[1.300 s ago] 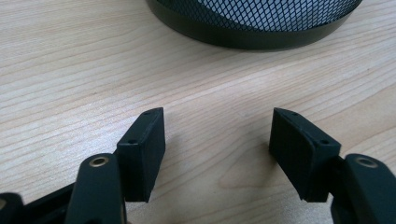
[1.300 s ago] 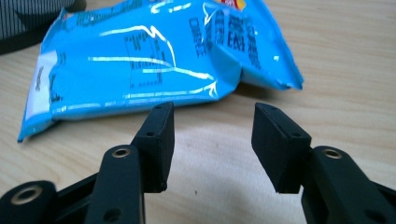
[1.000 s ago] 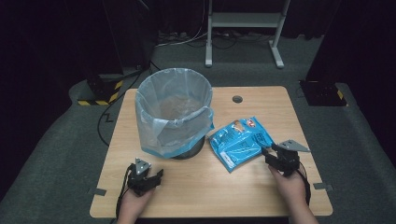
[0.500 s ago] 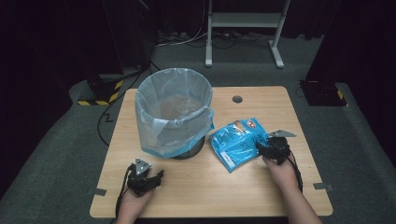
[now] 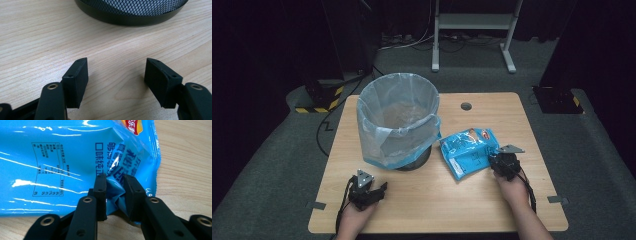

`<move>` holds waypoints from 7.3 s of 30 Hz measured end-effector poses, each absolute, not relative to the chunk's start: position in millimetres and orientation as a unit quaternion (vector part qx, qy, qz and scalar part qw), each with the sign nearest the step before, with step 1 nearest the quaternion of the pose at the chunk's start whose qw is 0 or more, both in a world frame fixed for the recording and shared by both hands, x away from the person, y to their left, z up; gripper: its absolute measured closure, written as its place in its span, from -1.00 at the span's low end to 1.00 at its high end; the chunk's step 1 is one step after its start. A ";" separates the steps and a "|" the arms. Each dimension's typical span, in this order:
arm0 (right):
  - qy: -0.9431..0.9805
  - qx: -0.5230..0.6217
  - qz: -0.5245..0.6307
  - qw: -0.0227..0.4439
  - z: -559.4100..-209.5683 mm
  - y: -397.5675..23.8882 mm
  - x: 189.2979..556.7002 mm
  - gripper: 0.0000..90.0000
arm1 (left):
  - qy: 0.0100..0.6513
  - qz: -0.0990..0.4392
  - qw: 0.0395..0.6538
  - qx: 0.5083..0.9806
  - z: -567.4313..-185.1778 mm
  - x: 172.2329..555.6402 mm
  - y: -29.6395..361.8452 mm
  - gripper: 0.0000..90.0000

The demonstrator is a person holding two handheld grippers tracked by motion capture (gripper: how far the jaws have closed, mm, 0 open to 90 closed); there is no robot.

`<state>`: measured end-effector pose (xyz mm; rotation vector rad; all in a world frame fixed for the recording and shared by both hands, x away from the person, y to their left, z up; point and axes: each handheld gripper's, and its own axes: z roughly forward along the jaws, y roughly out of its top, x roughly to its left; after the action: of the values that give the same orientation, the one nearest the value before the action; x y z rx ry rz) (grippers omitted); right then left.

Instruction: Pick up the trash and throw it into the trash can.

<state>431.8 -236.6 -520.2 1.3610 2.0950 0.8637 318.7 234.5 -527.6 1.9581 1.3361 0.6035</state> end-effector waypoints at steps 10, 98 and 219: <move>0.762 0.492 0.315 0.279 -521.2 -235.2 424.8 0.92 | 0.513 0.232 0.341 0.753 -527.6 318.7 234.5 -0.21; 0.660 0.384 0.467 0.446 -281.6 -159.6 418.0 0.91 | 0.503 0.221 0.350 0.759 -527.5 317.8 235.2 -0.20; 0.692 0.329 0.501 0.404 -292.8 -104.5 405.5 0.08 | 0.500 0.216 0.354 0.760 -527.4 317.4 235.9 -0.21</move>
<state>405.5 -104.5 -292.8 0.8306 1.7471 1.2641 317.4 235.9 -527.4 1.9658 1.2916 0.5581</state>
